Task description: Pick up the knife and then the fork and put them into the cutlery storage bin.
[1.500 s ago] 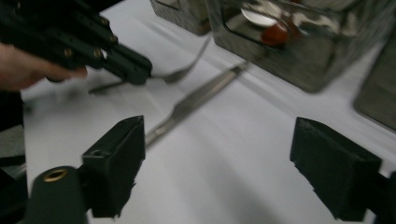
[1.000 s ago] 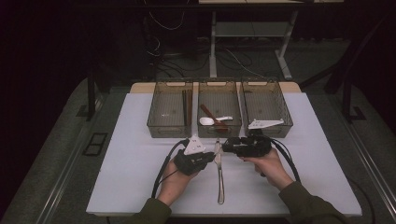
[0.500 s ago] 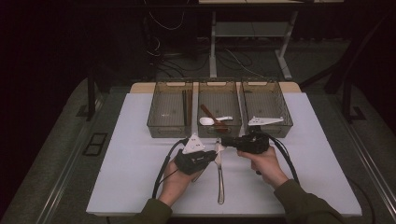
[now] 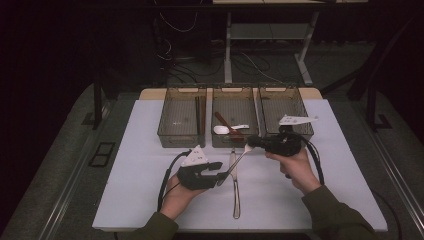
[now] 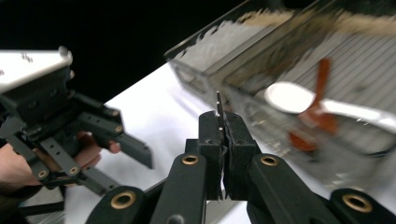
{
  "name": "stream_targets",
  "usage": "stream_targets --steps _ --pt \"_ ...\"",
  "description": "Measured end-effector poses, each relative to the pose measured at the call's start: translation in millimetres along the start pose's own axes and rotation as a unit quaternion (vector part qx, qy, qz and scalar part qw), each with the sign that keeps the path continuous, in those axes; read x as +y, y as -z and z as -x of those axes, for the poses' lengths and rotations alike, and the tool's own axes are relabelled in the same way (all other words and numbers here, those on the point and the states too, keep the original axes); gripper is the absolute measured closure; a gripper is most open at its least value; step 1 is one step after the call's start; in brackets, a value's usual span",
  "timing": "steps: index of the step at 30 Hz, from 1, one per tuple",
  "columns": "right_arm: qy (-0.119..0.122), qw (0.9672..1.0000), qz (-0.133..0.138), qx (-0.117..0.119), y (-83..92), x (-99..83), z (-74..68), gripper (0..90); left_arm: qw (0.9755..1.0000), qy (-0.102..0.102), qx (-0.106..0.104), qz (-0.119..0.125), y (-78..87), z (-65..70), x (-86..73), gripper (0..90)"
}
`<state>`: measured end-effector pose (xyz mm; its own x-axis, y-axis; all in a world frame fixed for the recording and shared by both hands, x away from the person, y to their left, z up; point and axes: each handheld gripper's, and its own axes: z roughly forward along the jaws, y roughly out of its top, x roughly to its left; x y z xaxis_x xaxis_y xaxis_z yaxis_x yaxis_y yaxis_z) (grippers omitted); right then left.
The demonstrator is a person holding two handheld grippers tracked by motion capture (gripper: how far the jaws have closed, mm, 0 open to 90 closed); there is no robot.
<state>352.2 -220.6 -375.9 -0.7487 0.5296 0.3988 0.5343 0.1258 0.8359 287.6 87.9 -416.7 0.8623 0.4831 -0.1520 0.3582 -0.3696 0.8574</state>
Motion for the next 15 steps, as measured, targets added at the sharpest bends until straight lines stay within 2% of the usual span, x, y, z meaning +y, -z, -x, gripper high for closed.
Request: stream_targets --steps 8,15 --pt "0.019 0.9983 0.021 -0.050 35.4 29.3 13.7 87.1 0.9999 0.002 0.011 -0.005 22.4 -10.9 -16.1 42.5" --pt "0.019 0.9951 0.028 -0.093 63.1 51.7 31.3 87.1 0.9996 0.011 0.022 -0.010 39.4 -17.1 -31.2 35.3"
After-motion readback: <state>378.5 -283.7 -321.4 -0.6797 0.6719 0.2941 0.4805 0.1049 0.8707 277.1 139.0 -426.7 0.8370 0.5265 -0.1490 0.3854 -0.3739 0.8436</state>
